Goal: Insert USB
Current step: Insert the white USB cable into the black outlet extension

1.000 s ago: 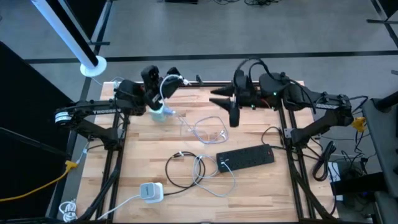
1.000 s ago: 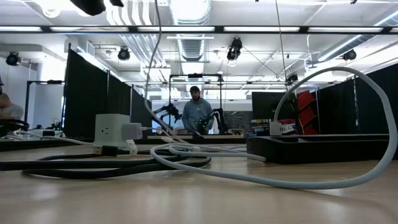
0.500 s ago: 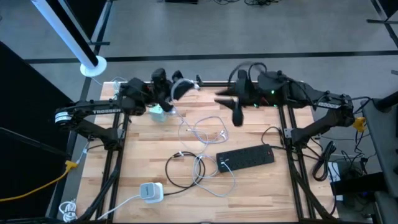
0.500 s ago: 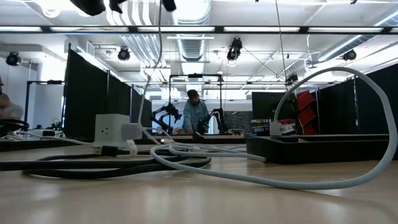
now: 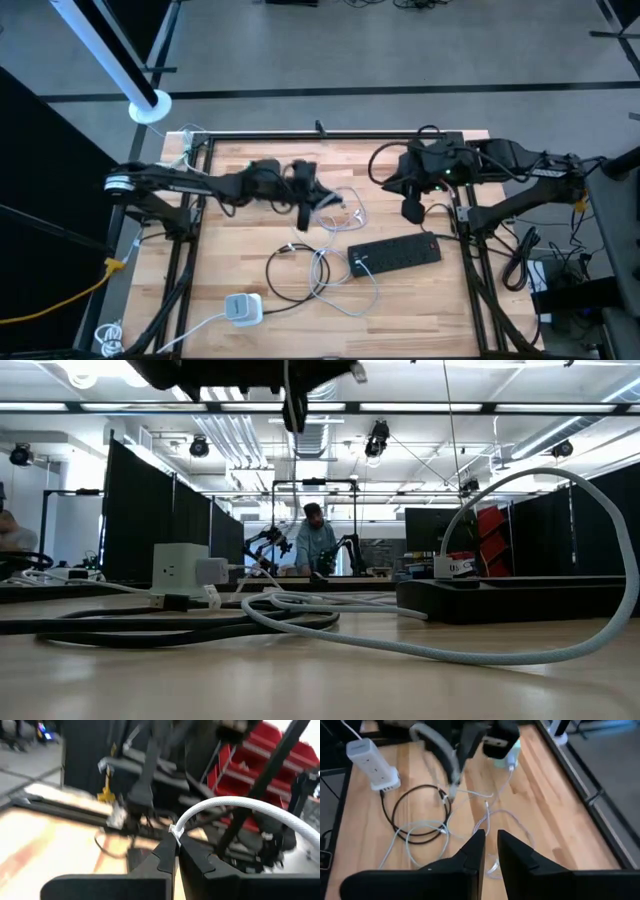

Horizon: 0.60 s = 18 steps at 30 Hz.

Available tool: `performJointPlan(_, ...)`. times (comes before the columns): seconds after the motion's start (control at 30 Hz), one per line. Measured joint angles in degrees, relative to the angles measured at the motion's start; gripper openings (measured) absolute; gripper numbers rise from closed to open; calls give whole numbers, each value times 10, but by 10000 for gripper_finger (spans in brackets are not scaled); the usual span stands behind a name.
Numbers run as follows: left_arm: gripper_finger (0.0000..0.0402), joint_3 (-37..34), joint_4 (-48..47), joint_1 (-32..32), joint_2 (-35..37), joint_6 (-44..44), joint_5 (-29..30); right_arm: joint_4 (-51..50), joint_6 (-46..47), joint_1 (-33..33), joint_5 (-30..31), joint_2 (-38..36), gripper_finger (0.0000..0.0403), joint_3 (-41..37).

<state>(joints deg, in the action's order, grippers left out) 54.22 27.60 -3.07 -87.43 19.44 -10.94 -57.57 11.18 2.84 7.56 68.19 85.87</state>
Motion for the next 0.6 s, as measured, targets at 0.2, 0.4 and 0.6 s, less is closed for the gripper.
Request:
performJointPlan(0.2, 0, 0, 2, 33, -88, -4, 55, 0, 47, 24, 0, -1, 29, -42)
performJointPlan(0.4, 0, 0, 13, 59, -171, -10, 91, 0, 55, 35, 0, -2, 34, -78)
performJointPlan(0.6, 0, 0, 140, 103, -245, -9, 95, 30, 55, 34, 1, 0, 33, -104)
